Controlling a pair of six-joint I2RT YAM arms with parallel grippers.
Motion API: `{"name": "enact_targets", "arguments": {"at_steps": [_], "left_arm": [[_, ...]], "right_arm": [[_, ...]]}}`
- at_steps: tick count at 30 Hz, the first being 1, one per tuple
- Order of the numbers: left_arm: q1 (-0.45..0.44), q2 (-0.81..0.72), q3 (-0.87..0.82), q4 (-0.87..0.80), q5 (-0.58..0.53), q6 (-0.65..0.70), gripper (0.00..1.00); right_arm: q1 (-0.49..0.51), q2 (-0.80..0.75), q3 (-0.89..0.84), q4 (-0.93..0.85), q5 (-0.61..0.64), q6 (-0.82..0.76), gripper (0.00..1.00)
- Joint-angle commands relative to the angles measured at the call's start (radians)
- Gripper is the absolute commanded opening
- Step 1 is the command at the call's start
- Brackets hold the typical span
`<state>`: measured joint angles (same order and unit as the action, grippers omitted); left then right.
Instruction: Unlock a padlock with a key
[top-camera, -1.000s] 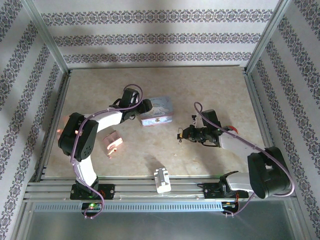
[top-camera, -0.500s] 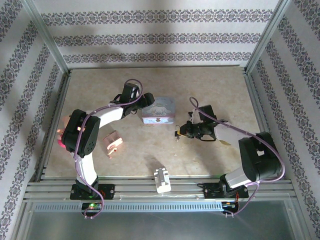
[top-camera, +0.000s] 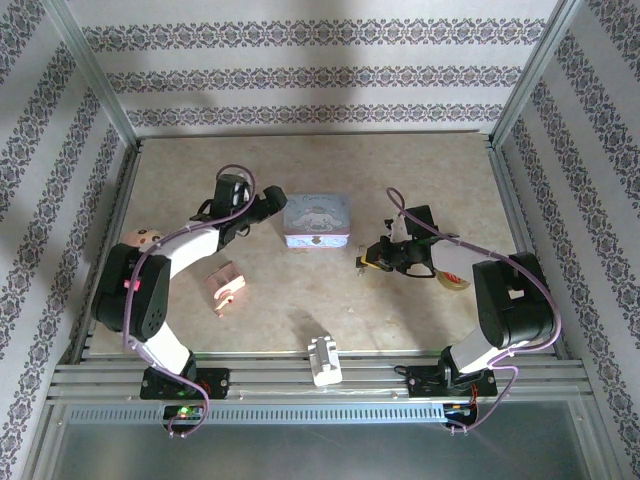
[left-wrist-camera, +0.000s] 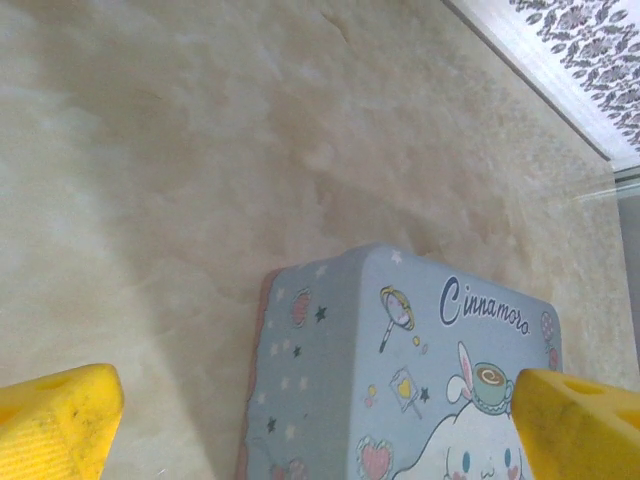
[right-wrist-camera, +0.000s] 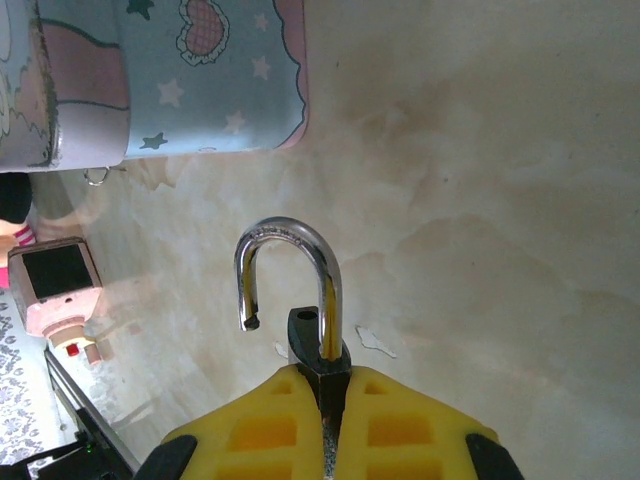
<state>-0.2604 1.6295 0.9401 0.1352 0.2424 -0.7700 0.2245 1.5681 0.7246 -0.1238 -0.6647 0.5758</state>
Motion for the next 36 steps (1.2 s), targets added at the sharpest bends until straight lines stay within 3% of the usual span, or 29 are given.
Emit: {"name": "enact_targets", "arguments": {"at_steps": [1,19,29,36], "left_arm": [[0.026,-0.068,-0.059,0.031,-0.027,-0.021,0.99],[0.112,-0.346,-0.236,-0.074,-0.072,0.020,0.99],[0.144,-0.450,-0.280,-0.117,-0.122,0.044,0.99],[0.159,-0.481,-0.287,-0.135,-0.146,0.048,0.99]], "right_arm": [[-0.006,0.008,0.011,0.000,-0.027,-0.011,0.00],[-0.027,0.117,0.068,-0.071,0.007,-0.040,0.00],[-0.027,0.078,0.137,-0.234,0.134,-0.095,0.12],[-0.028,-0.016,0.154,-0.315,0.186,-0.110,0.32]]}}
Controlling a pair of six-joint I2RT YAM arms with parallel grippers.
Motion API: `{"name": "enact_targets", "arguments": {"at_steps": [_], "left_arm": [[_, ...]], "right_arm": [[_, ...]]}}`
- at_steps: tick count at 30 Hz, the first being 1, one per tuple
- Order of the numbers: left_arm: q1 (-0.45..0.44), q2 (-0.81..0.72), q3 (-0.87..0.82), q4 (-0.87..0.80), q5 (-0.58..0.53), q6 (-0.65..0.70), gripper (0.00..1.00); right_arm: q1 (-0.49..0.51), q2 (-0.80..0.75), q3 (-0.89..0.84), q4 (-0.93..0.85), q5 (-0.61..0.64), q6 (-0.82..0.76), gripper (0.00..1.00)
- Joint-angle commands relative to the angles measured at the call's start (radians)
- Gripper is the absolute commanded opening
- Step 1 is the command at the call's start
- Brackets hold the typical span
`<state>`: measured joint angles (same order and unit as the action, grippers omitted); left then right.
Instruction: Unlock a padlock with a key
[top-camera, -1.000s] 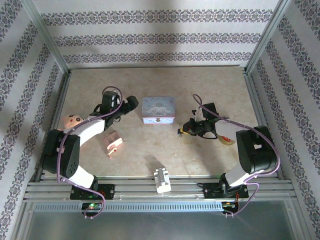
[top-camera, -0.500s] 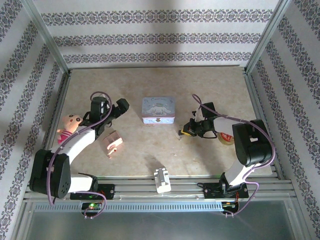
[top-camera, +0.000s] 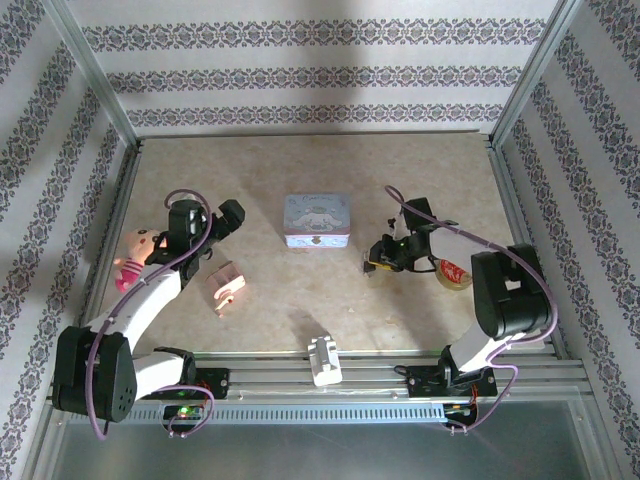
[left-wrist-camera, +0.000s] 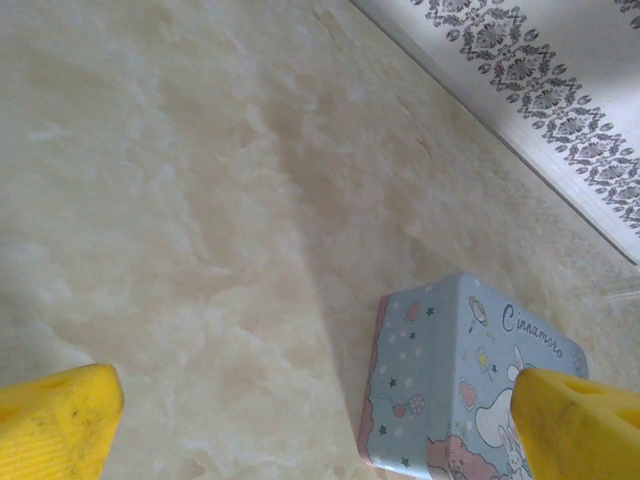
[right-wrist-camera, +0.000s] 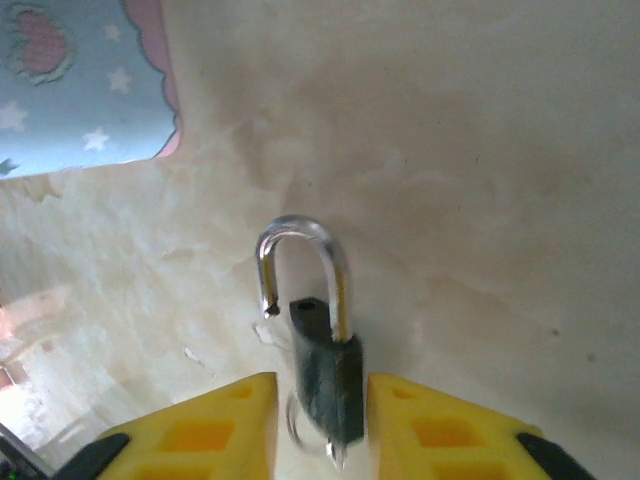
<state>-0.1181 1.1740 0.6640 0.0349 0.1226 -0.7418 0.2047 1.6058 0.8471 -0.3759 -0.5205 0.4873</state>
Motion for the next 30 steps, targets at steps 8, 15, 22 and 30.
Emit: {"name": "enact_targets", "arguments": {"at_steps": [8,15,22,30], "left_arm": [[0.038,-0.096,-0.011,-0.078,-0.087,0.022,0.99],[0.058,-0.222,-0.009,-0.139,-0.221,0.072,0.99],[0.061,-0.399,-0.067,-0.071,-0.420,0.214,0.99],[0.079,-0.404,-0.203,0.157,-0.427,0.431,0.99]], "right_arm": [[-0.008,-0.229,0.050,-0.168,0.120,-0.021,0.42],[0.012,-0.416,0.077,-0.306,0.258,-0.024,0.42],[0.023,-0.619,0.060,-0.348,0.433,-0.045,0.50],[-0.007,-0.698,-0.024,-0.189,0.557,-0.107,0.71]]}}
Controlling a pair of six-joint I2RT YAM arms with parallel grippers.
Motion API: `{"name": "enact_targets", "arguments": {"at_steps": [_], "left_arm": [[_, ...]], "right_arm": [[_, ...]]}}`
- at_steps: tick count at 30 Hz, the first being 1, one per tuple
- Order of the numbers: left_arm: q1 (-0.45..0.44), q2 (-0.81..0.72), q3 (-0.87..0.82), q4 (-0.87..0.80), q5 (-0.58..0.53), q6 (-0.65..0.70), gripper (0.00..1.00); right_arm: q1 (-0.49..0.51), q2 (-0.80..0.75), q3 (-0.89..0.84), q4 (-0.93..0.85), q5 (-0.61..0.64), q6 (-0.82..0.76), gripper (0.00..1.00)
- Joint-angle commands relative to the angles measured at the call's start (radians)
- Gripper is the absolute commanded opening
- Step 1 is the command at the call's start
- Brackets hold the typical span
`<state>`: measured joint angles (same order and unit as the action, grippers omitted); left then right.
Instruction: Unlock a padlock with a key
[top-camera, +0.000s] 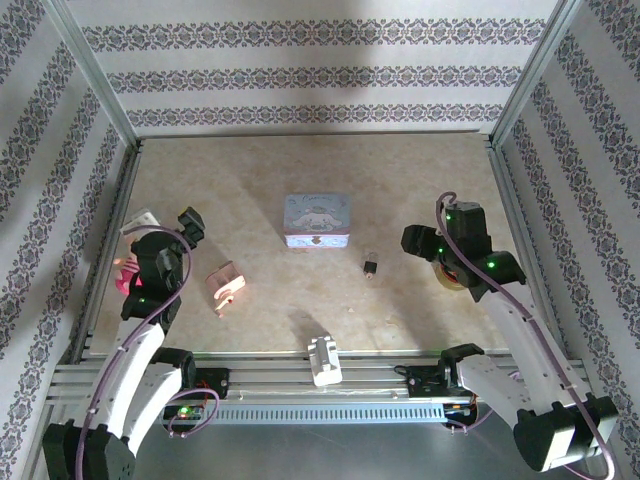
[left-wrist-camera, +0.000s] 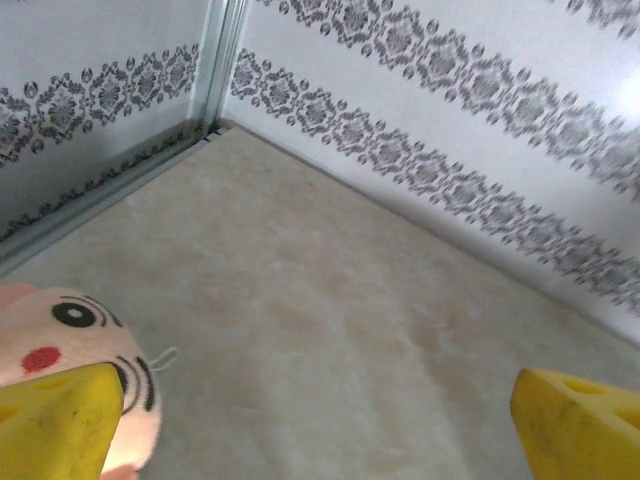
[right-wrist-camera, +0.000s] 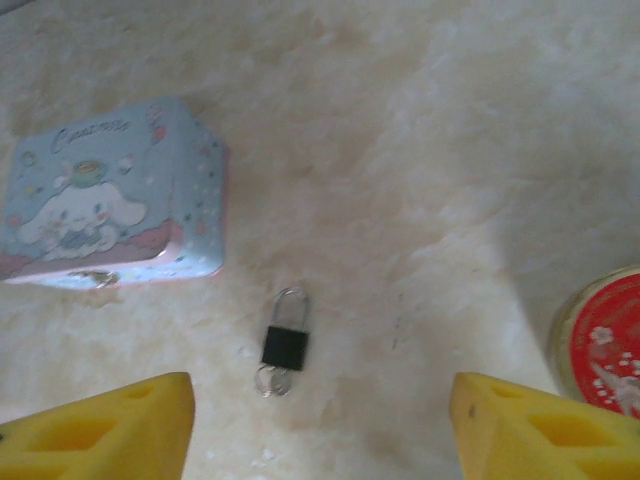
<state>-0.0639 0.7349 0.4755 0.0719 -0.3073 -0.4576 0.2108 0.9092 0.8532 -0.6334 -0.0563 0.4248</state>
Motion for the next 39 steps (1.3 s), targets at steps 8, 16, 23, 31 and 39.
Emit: {"name": "enact_targets", "arguments": {"at_steps": [8,16,23,31,39], "left_arm": [[0.095,0.284,0.113,0.062,0.221,0.299,0.99],[0.116,0.376,0.030,0.261,0.390,0.398,0.99],[0.118,0.427,-0.079,0.473,0.417,0.447,0.99],[0.122,0.535,-0.152,0.678,0.463,0.455,0.99],[0.125,0.629,-0.201,0.866,0.504,0.458,0.99]], "right_arm": [[-0.021,0.016,-0.093,0.244,0.181,-0.138,0.98],[-0.026,0.049,-0.177,0.413,0.276,-0.209,0.98],[-0.025,-0.058,-0.400,0.761,0.360,-0.303,0.98],[-0.031,-0.176,-0.617,1.031,0.420,-0.403,0.98],[-0.048,-0.107,-0.637,1.093,0.404,-0.445,0.98]]}}
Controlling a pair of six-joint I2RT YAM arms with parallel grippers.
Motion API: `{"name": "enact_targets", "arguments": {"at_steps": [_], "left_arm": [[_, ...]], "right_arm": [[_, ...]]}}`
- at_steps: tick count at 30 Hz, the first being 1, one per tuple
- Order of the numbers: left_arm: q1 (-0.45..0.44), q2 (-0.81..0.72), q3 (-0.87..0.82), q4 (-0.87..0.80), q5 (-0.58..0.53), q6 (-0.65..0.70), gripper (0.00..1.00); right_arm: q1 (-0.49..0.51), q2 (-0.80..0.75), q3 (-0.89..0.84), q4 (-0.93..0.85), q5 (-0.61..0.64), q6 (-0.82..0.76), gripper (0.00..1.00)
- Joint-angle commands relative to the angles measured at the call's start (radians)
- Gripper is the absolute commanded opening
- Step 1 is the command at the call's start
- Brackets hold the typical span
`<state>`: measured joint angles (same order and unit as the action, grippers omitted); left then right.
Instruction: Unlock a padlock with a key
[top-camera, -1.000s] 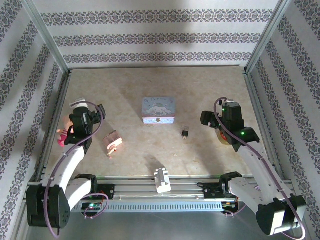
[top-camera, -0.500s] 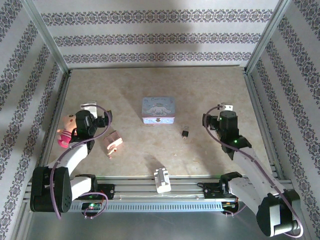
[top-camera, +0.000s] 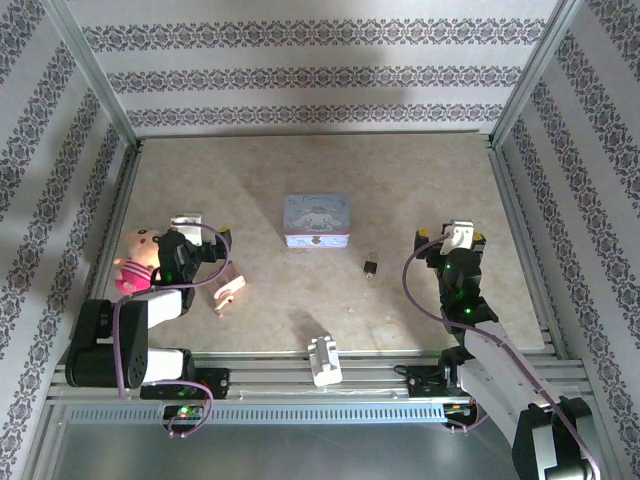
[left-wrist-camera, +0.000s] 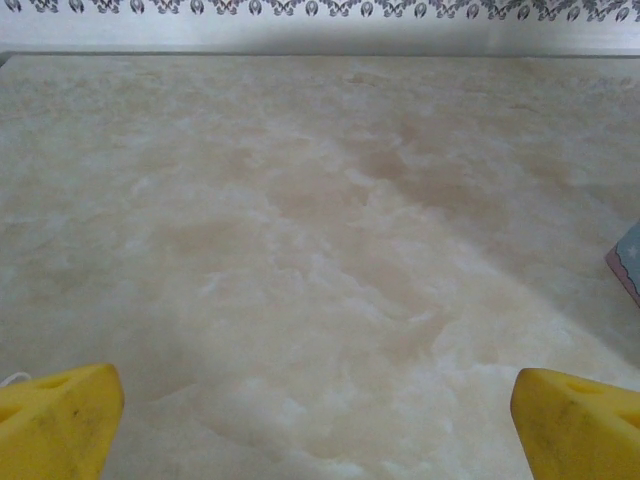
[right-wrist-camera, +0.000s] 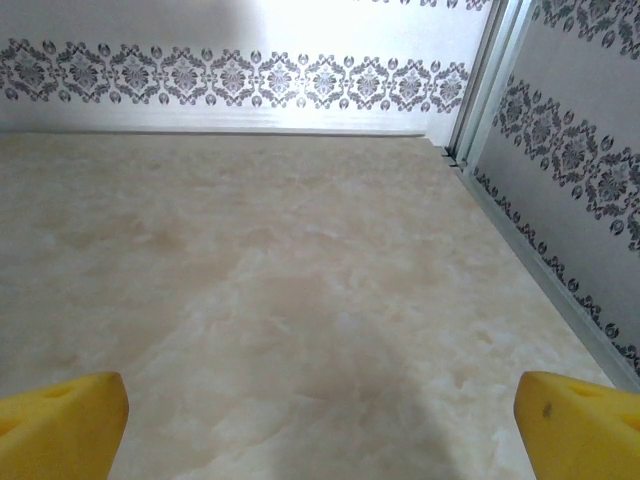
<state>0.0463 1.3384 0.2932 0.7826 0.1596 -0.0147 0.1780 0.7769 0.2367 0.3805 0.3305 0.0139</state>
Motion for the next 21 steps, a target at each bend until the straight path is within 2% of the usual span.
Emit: {"name": "enact_targets", "arguments": {"at_steps": [1,6,12,15,21], "left_arm": [[0.015,0.036,-0.020,0.169,0.049,0.015,0.99],[0.017,0.165,-0.045,0.357,0.090,0.014,0.99],[0.017,0.273,-0.003,0.385,0.137,0.025,0.99],[0.019,0.254,0.080,0.189,0.138,0.031,0.99],[0.021,0.256,0.078,0.203,0.086,0.012,0.99]], "right_arm": [[-0.018,0.039,-0.021,0.092,0.014,-0.035,0.98],[-0.028,0.113,-0.026,0.178,-0.012,-0.044,0.98],[-0.045,0.182,-0.053,0.297,-0.052,-0.058,0.98],[-0.060,0.230,-0.063,0.358,-0.084,-0.052,0.98],[-0.078,0.397,-0.046,0.492,-0.121,-0.036,0.98]]}}
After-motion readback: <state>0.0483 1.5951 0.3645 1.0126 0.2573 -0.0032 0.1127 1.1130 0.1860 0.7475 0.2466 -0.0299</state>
